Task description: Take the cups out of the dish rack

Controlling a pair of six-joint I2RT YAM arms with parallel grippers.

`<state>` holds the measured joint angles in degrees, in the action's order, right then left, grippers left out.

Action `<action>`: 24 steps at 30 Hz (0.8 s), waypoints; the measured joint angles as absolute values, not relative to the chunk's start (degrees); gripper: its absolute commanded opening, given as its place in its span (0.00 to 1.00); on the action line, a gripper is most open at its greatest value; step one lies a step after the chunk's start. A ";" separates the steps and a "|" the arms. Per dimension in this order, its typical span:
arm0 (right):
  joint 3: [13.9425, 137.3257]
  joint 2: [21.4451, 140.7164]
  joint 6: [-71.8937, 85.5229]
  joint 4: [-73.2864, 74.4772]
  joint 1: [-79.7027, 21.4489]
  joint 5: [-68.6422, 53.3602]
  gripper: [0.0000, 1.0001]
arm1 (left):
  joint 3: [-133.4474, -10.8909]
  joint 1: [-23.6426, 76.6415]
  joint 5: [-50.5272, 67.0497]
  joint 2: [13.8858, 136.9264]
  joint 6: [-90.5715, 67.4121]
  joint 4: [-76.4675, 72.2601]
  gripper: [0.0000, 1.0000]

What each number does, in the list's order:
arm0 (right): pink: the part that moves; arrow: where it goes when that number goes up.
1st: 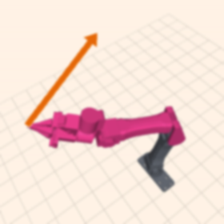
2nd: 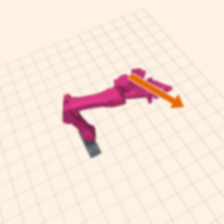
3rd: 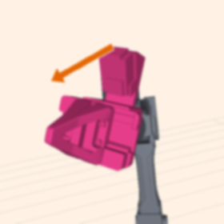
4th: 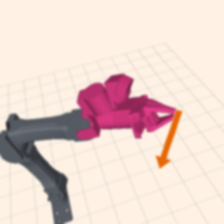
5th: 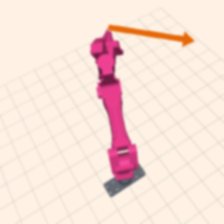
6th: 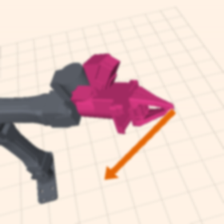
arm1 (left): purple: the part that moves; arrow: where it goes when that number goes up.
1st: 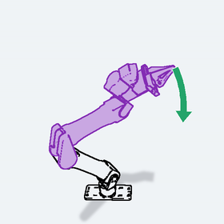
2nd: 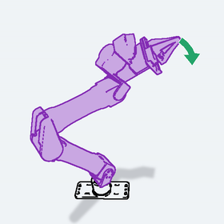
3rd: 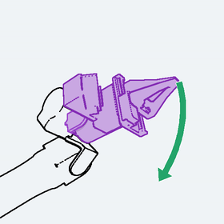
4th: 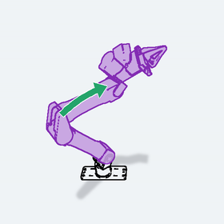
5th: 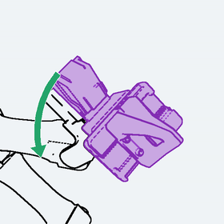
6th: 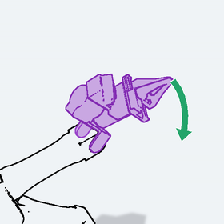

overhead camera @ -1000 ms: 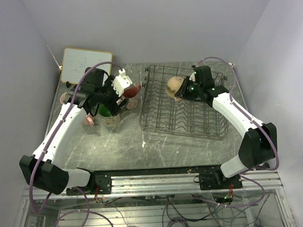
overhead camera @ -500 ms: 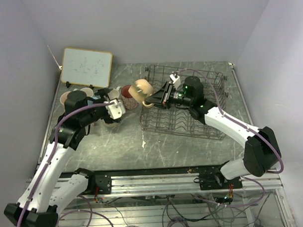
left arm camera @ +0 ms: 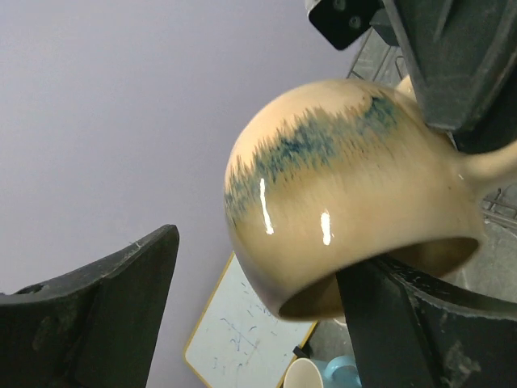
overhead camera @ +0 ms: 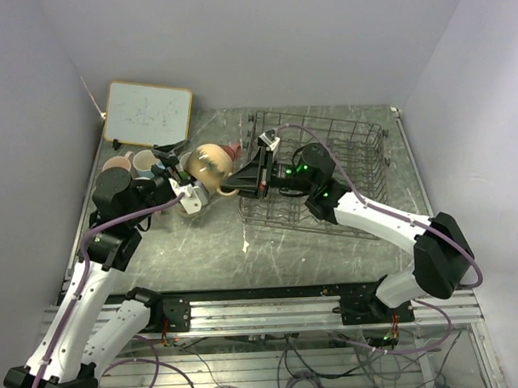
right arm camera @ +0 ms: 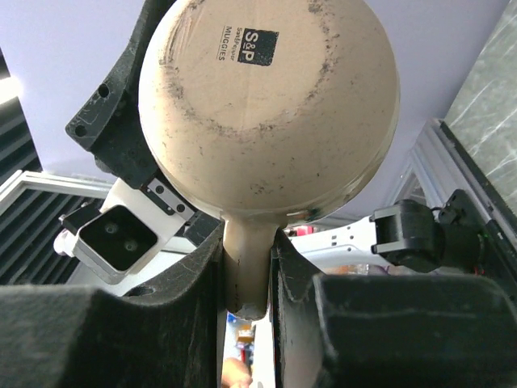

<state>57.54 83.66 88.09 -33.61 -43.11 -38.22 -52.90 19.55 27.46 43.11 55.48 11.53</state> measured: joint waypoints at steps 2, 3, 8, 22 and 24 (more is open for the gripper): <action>57.54 84.01 88.90 -34.15 -43.88 -38.26 0.00 | -52.90 19.55 27.59 42.76 55.33 11.22 0.82; 57.54 84.20 89.32 -34.57 -44.18 -38.20 0.00 | -52.93 19.55 27.77 42.65 55.24 11.20 0.80; 57.54 85.49 91.46 -37.08 -45.43 -38.00 0.00 | -52.93 19.55 27.99 42.65 55.27 11.57 0.67; 57.49 88.75 95.44 -38.54 -47.42 -41.63 0.72 | -55.11 19.33 28.27 44.14 58.39 16.75 0.07; 57.56 88.75 92.79 -36.58 -46.52 -42.11 0.86 | -55.22 19.33 28.16 45.10 59.07 21.32 0.07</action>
<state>57.56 88.75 92.79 -36.58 -46.52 -42.11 -55.22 19.33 28.16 45.10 59.07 21.32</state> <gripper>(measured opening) 0.628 0.241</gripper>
